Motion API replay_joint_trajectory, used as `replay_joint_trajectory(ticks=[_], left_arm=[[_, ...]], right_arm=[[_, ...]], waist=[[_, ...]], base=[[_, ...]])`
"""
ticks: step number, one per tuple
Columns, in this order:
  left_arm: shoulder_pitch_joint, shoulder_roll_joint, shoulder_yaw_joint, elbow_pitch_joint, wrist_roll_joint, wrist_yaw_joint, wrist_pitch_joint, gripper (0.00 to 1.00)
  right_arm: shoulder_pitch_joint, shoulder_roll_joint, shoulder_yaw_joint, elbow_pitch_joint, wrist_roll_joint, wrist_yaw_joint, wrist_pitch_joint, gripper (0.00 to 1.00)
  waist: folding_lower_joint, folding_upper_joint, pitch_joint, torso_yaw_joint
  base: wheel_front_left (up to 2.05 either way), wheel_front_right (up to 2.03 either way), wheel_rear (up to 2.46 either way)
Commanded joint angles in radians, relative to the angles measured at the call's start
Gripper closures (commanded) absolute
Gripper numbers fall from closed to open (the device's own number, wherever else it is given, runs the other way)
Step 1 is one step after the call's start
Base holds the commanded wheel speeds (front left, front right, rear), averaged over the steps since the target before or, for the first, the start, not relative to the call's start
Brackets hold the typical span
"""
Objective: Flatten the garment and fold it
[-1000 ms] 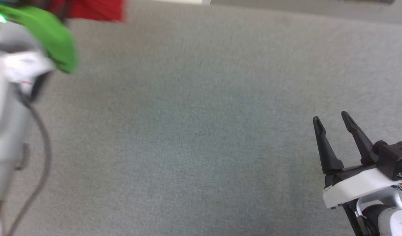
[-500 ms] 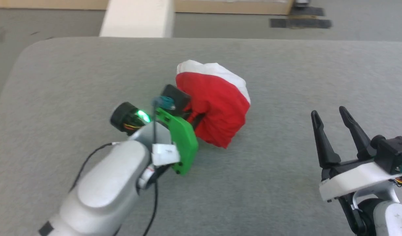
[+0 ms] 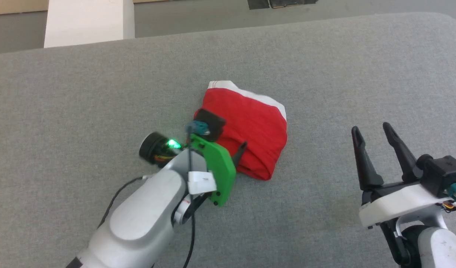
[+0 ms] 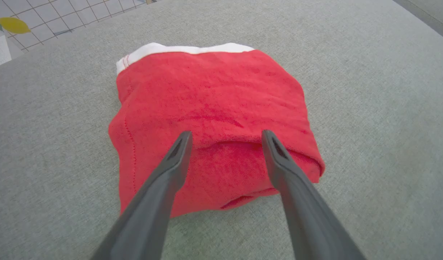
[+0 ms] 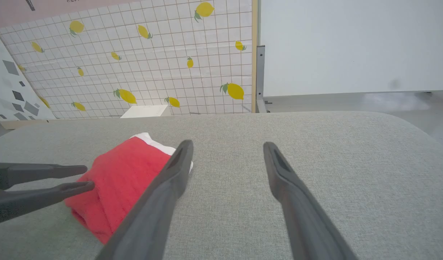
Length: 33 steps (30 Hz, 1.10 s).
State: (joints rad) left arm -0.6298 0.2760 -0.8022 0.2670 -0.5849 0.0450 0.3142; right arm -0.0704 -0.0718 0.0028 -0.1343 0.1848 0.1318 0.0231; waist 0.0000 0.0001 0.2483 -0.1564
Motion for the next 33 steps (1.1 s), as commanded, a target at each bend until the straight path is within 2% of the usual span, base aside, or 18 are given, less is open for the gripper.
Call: replay_joint_trajectory(ticks=[1, 6, 11, 21, 25, 33], left_arm=[[0.028, 0.004, 0.016, -0.001, -0.013, 0.005, -0.008, 0.0], [0.028, 0.03, 0.063, -0.03, -0.026, 0.013, -0.068, 0.0], [0.04, 0.088, 0.126, -0.066, -0.015, 0.043, -0.157, 0.0], [0.219, 0.209, 0.265, -0.198, -0.029, 0.179, -0.291, 0.0], [0.336, 0.241, 0.271, -0.283, -0.016, 0.22, -0.339, 0.0], [0.5, 0.255, 0.228, -0.39, 0.038, 0.285, -0.403, 0.0]], right_arm=[[-0.004, 0.005, 0.005, 0.004, -0.007, -0.001, -0.005, 0.0], [0.013, -0.014, 0.013, 0.013, -0.007, -0.001, 0.007, 0.0], [0.042, -0.035, 0.001, 0.012, 0.003, -0.001, 0.025, 0.0], [0.094, -0.031, -0.014, -0.014, 0.014, -0.001, 0.052, 0.0], [0.112, -0.023, -0.013, -0.018, 0.013, -0.001, 0.054, 0.0], [0.125, -0.013, -0.006, -0.019, 0.012, -0.001, 0.056, 0.0]], waist=[[0.0, -0.0001, -0.018, 0.016], [0.0, -0.0001, -0.08, 0.067], [0.0, -0.0001, -0.149, 0.122], [0.0, -0.0001, -0.209, 0.198], [0.0, -0.0001, -0.218, 0.209], [0.0, -0.0001, -0.226, 0.206]], base=[[0.0, 0.0, 0.0], [0.0, 0.0, 0.0], [0.0, 0.0, 0.0], [0.0, 0.0, 0.0], [0.0, 0.0, 0.0], [0.0, 0.0, 0.0]])
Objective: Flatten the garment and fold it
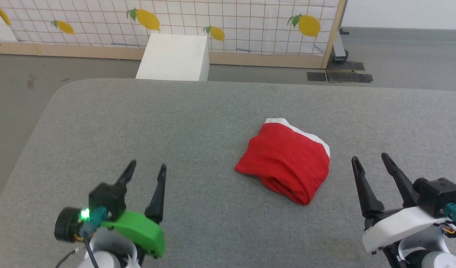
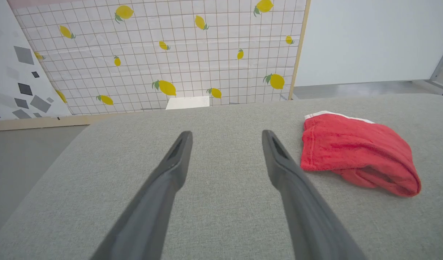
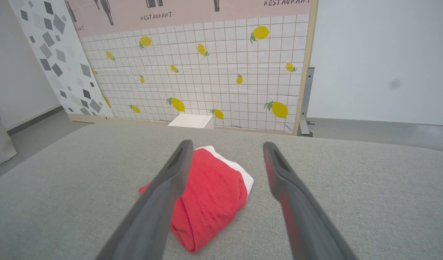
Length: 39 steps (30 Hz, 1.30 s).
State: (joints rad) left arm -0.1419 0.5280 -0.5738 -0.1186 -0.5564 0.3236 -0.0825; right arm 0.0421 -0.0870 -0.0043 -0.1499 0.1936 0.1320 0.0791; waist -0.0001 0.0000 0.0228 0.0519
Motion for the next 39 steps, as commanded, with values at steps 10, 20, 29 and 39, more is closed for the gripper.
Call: replay_joint_trajectory(ticks=[10, 20, 29, 39], left_arm=[[0.032, 0.002, -0.011, -0.039, 0.019, 0.028, -0.012, 0.0], [-0.017, -0.031, -0.038, -0.044, 0.026, 0.009, -0.009, 0.0], [-0.084, -0.089, -0.068, -0.027, 0.037, -0.009, -0.025, 0.0], [-0.131, -0.152, -0.1, 0.021, 0.046, -0.023, -0.055, 0.0]], right_arm=[[0.022, 0.002, 0.012, -0.003, -0.004, -0.001, 0.006, 0.0], [-0.068, -0.117, 0.128, -0.062, 0.031, -0.001, 0.214, 0.0], [-0.362, -0.296, 0.383, 0.017, 0.13, -0.001, 0.631, 0.0], [-0.594, -0.344, 0.549, 0.241, 0.139, -0.001, 0.823, 0.0]], waist=[[0.0001, 0.0, 0.013, 0.004], [0.0001, 0.0, 0.098, 0.074], [0.0001, 0.0, 0.209, 0.188], [0.0001, 0.0, 0.278, 0.309]], base=[[0.0, 0.0, 0.0], [0.0, 0.0, 0.0], [0.0, 0.0, 0.0], [0.0, 0.0, 0.0]])
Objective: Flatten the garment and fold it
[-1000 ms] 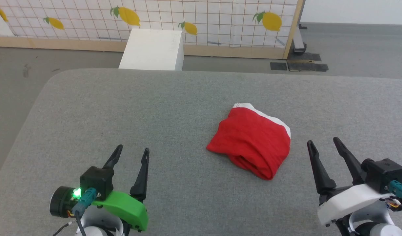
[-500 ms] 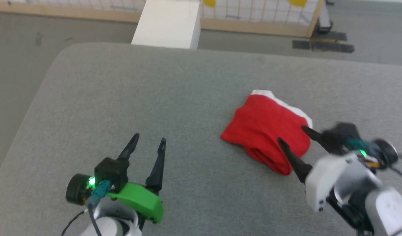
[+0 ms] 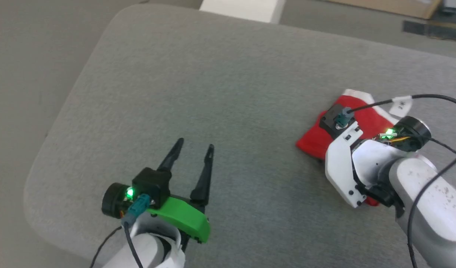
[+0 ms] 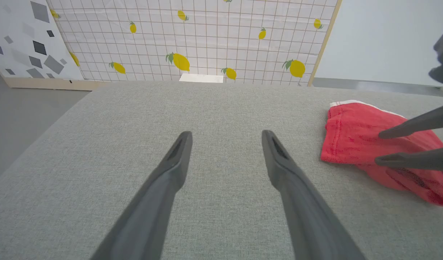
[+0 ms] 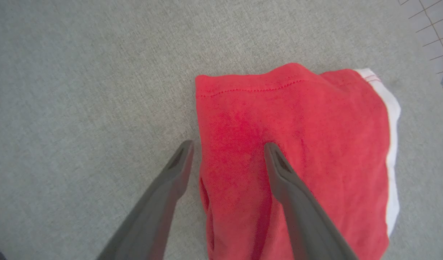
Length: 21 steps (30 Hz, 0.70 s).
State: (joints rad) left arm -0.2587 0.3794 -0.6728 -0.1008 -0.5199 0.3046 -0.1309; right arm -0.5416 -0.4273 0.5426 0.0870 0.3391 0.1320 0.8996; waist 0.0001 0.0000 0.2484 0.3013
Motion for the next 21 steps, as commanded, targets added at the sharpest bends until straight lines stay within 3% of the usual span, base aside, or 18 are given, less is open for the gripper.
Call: replay_joint_trajectory(ticks=[1, 8, 10, 17, 21], left_arm=[[-0.017, -0.009, -0.005, 0.008, 0.01, -0.006, -0.011, 0.0], [-0.025, -0.034, -0.021, 0.033, 0.012, -0.008, -0.025, 0.0], [-0.024, -0.036, -0.023, 0.039, 0.012, -0.008, -0.028, 0.0], [-0.011, -0.017, -0.02, 0.064, -0.003, -0.007, -0.016, 0.0], [-0.006, -0.008, -0.017, 0.068, -0.012, -0.006, -0.004, 0.0]], right_arm=[[-0.024, -0.008, 0.014, 0.034, -0.014, -0.001, 0.008, 0.0], [-0.061, 0.0, 0.045, 0.176, -0.05, -0.001, -0.025, 0.0], [-0.061, 0.006, 0.048, 0.203, -0.054, -0.001, -0.039, 1.0], [-0.057, 0.084, -0.026, 0.182, -0.021, -0.001, -0.213, 1.0], [-0.058, 0.133, -0.066, 0.115, 0.063, -0.001, -0.264, 1.0]], waist=[[-0.0001, 0.0, 0.057, 0.069], [-0.0001, 0.0, 0.07, 0.097], [-0.0001, 0.0, 0.066, 0.097], [-0.0001, 0.0, -0.009, 0.03], [-0.0001, 0.0, -0.054, -0.017]], base=[[0.0, 0.0, 0.0], [0.0, 0.0, 0.0], [0.0, 0.0, 0.0], [0.0, 0.0, 0.0], [0.0, 0.0, 0.0]])
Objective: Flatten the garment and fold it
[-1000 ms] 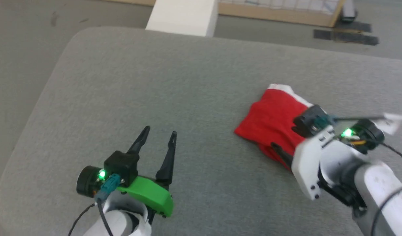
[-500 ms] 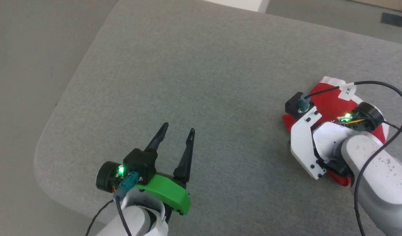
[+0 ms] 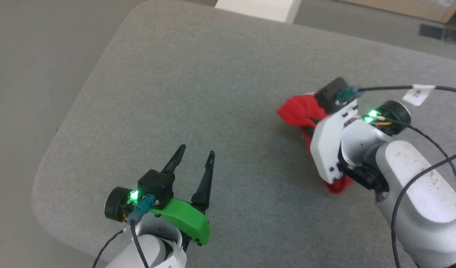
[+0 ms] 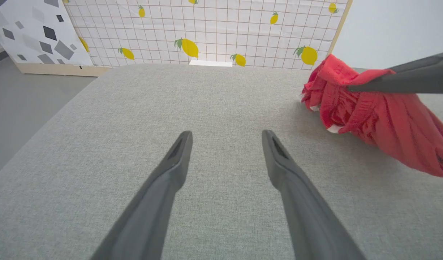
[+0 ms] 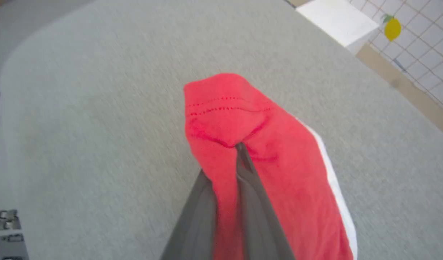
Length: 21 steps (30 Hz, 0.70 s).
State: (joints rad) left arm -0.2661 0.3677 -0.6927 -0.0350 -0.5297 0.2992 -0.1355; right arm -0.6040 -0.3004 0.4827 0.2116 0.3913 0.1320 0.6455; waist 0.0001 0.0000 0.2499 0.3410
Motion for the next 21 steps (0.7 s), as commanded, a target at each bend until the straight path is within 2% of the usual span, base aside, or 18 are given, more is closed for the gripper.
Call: replay_joint_trajectory(ticks=[1, 3, 7, 12, 18, 19, 20, 21], left_arm=[[0.003, 0.005, 0.003, 0.002, -0.005, -0.001, 0.003, 0.0], [0.008, 0.009, 0.004, 0.0, -0.009, 0.002, 0.009, 0.0], [0.022, 0.02, 0.007, -0.009, -0.016, 0.01, 0.019, 0.0], [0.032, 0.032, 0.012, -0.028, -0.023, 0.017, 0.026, 0.0], [0.021, 0.044, 0.012, -0.046, -0.022, 0.014, 0.038, 0.0], [0.019, 0.046, 0.012, -0.047, -0.022, 0.014, 0.039, 0.0], [0.019, 0.047, 0.013, -0.047, -0.023, 0.015, 0.039, 0.0], [0.02, 0.049, 0.015, -0.047, -0.024, 0.016, 0.039, 0.0]], right_arm=[[0.003, 0.016, -0.017, -0.03, 0.031, -0.001, -0.021, 1.0], [-0.001, 0.04, -0.046, -0.076, 0.075, -0.001, -0.045, 1.0], [0.032, 0.087, -0.175, -0.134, 0.132, -0.001, -0.071, 1.0], [0.209, 0.137, -0.354, -0.117, 0.16, -0.001, -0.047, 1.0], [0.392, 0.149, -0.479, -0.036, 0.07, -0.001, -0.111, 1.0], [0.404, 0.159, -0.502, -0.023, 0.056, -0.001, -0.125, 0.6], [0.409, 0.166, -0.526, -0.015, 0.041, -0.001, -0.138, 0.0], [0.41, 0.176, -0.551, -0.009, 0.022, -0.001, -0.152, 0.0]], waist=[[-0.0001, 0.0, -0.064, -0.066], [-0.0001, 0.0, -0.082, -0.09], [-0.0001, 0.0, -0.109, -0.14], [-0.0001, 0.0, -0.106, -0.189], [-0.0001, 0.0, -0.082, -0.216], [-0.0001, 0.0, -0.081, -0.218], [-0.0001, 0.0, -0.081, -0.222], [-0.0001, 0.0, -0.082, -0.227]], base=[[0.0, 0.0, 0.0], [0.0, 0.0, 0.0], [0.0, 0.0, 0.0], [0.0, 0.0, 0.0], [0.0, 0.0, 0.0], [0.0, 0.0, 0.0], [0.0, 0.0, 0.0], [0.0, 0.0, 0.0]])
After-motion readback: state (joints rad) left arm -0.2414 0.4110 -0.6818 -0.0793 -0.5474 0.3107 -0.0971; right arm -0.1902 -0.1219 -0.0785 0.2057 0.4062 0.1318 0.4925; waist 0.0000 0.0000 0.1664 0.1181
